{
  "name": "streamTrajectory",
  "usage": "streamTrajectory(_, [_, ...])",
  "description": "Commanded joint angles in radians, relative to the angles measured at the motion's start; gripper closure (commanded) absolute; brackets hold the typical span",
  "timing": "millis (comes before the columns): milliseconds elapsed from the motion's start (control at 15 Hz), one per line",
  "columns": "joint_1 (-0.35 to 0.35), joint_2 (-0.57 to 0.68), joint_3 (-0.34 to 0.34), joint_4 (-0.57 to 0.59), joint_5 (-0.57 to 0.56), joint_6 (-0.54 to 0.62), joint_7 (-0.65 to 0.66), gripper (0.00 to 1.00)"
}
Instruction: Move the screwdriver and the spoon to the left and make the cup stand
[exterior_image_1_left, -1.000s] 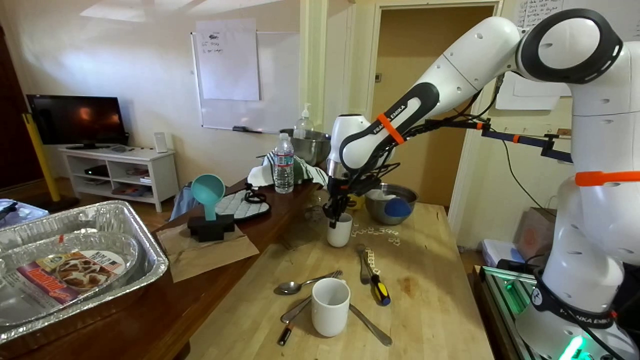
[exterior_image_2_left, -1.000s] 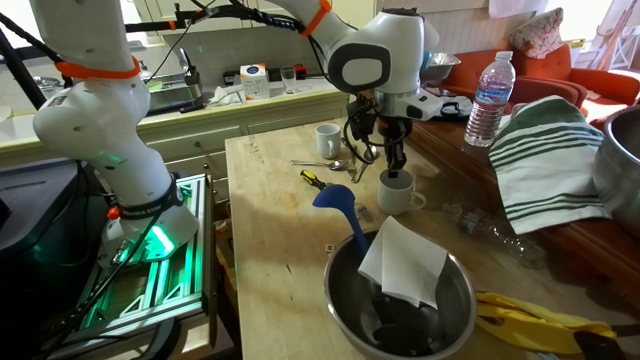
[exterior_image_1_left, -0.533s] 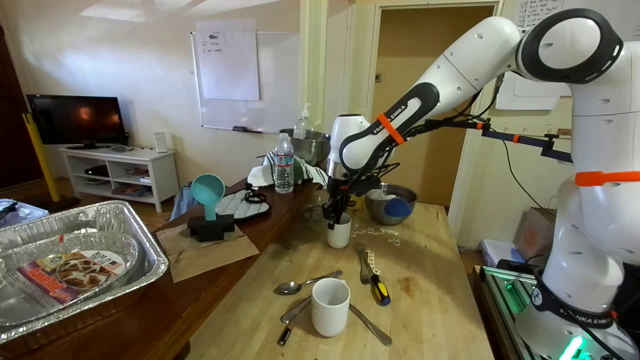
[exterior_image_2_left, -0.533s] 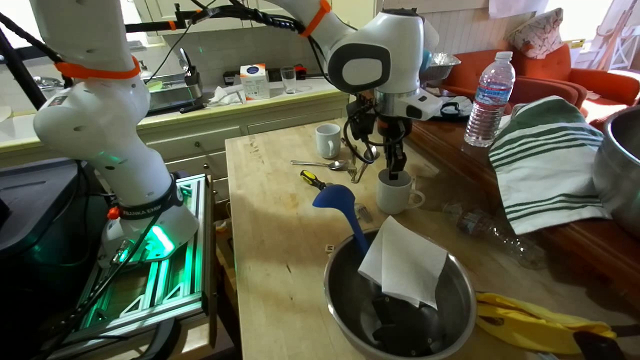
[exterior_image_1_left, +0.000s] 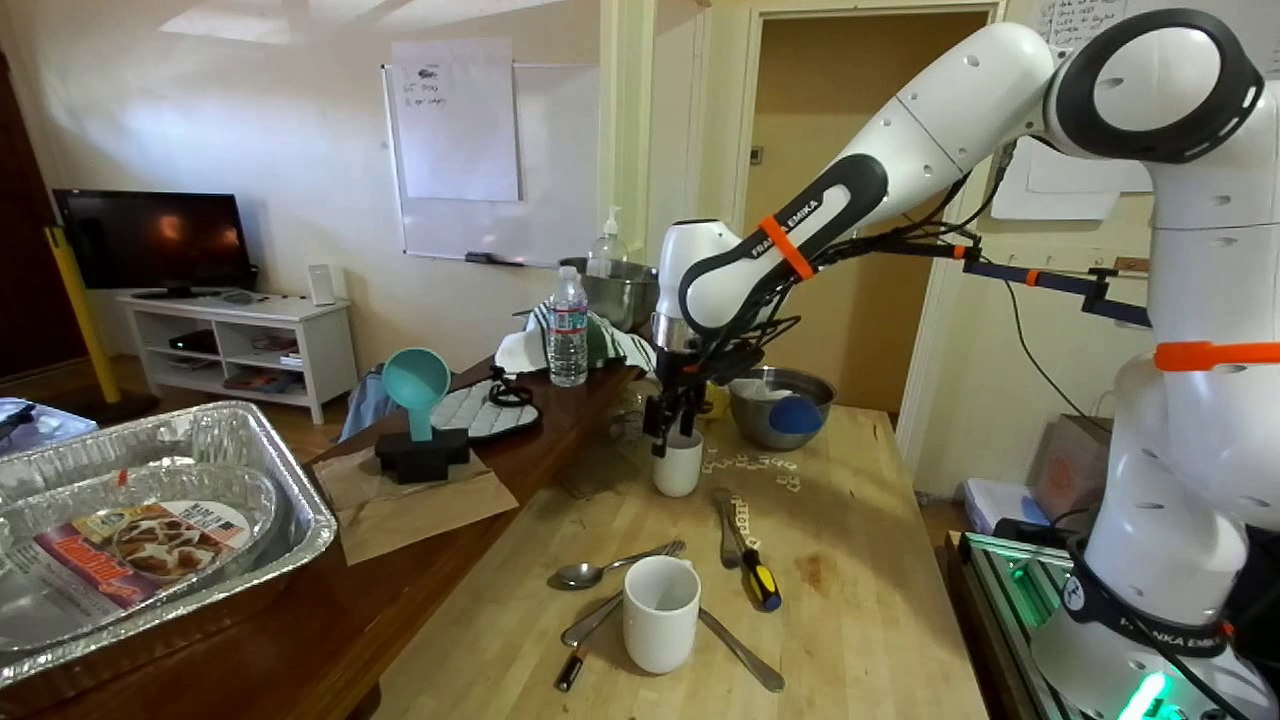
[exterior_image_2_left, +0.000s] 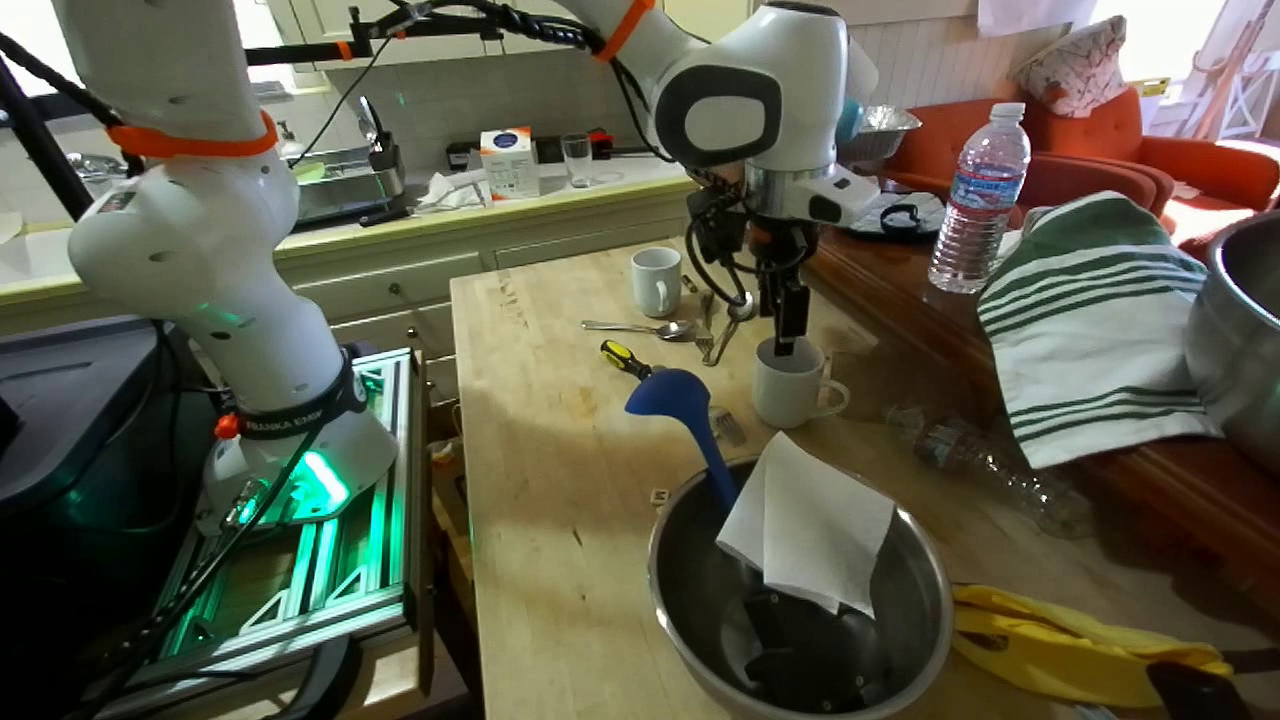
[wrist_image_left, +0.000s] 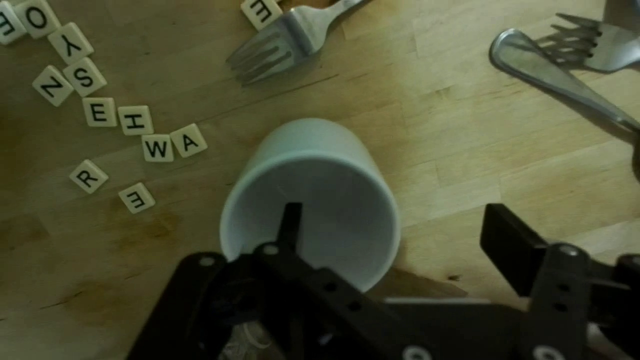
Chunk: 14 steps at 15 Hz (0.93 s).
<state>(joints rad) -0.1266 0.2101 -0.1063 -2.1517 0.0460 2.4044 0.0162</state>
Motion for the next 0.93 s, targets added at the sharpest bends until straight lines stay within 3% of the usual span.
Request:
streamTrajectory(0, [0.024, -0.134, -0.008, -0.01, -0.077, -0.149, 0.028, 0.0])
streamTrajectory(267, [0.03, -0.293, 0.006, 0.032, -0.159, -0.413, -0.004, 0.0])
streamTrajectory(467, [0.034, -0.385, 0.008, 0.071, -0.067, -0.688, -0.148, 0.0])
streamTrajectory(733, [0.04, -0.444, 0.006, 0.144, -0.086, -1.009, -0.182, 0.0])
streamTrajectory(800, [0.041, -0.435, 0.006, 0.122, -0.083, -0.918, -0.166, 0.0])
streamTrajectory(867, [0.041, -0.446, 0.006, 0.134, -0.083, -0.965, -0.166, 0.0])
